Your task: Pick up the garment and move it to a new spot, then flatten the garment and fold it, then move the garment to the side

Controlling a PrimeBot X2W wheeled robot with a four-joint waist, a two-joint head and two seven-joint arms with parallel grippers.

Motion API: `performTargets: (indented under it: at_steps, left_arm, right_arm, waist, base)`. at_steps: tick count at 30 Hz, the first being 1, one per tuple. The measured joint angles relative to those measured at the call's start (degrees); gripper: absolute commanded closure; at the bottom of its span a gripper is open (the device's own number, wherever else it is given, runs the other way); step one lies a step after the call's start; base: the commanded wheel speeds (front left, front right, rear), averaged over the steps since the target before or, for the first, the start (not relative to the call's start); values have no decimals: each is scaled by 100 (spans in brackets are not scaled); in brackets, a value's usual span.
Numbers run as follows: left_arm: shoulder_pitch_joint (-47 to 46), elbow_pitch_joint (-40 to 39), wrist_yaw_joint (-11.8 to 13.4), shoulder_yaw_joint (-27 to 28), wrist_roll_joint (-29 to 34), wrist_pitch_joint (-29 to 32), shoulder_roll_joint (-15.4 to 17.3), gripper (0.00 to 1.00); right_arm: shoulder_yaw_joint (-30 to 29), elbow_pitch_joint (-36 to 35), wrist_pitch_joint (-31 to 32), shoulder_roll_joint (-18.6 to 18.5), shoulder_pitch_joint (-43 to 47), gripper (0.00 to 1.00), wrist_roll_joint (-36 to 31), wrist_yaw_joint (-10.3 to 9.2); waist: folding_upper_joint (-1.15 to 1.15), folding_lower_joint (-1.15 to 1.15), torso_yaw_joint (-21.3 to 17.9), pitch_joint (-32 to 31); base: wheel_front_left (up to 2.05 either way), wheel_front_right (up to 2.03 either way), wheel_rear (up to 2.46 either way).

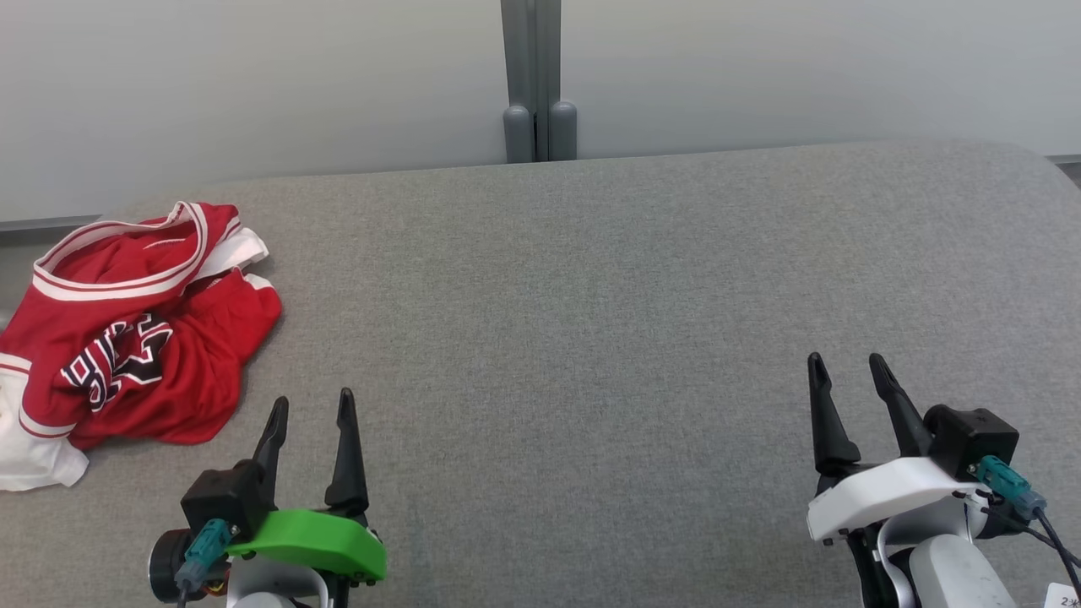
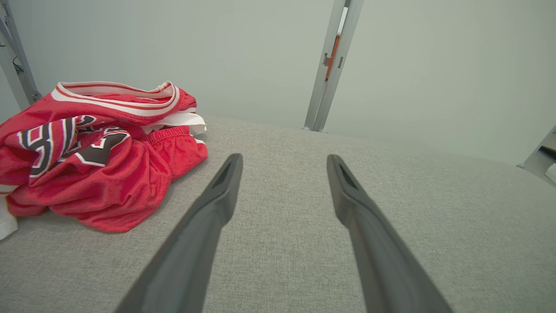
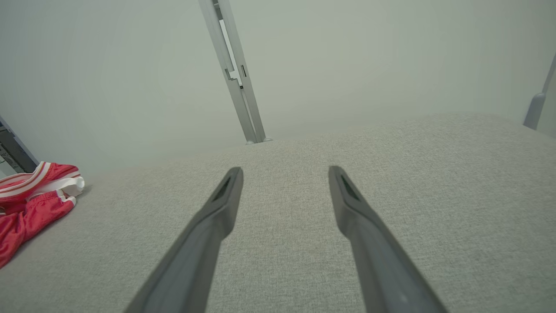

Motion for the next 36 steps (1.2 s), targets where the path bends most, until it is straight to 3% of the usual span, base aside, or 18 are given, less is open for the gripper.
performTargets:
  at_steps: [26,36]
  left_arm:
    - [1,16,127,-142,842,-278,11,0]
    - [1,12,130,-103,835,-279,12,0]
  right_arm:
    - [85,-32,-279,-12,-13,0,-976,1]
    - [91,-32,-281,-13,-31,0,-995,9]
  waist:
    - [0,0,59,27]
    - [0,0,72,19]
  base:
    - [0,0,0]
    - [0,0,0]
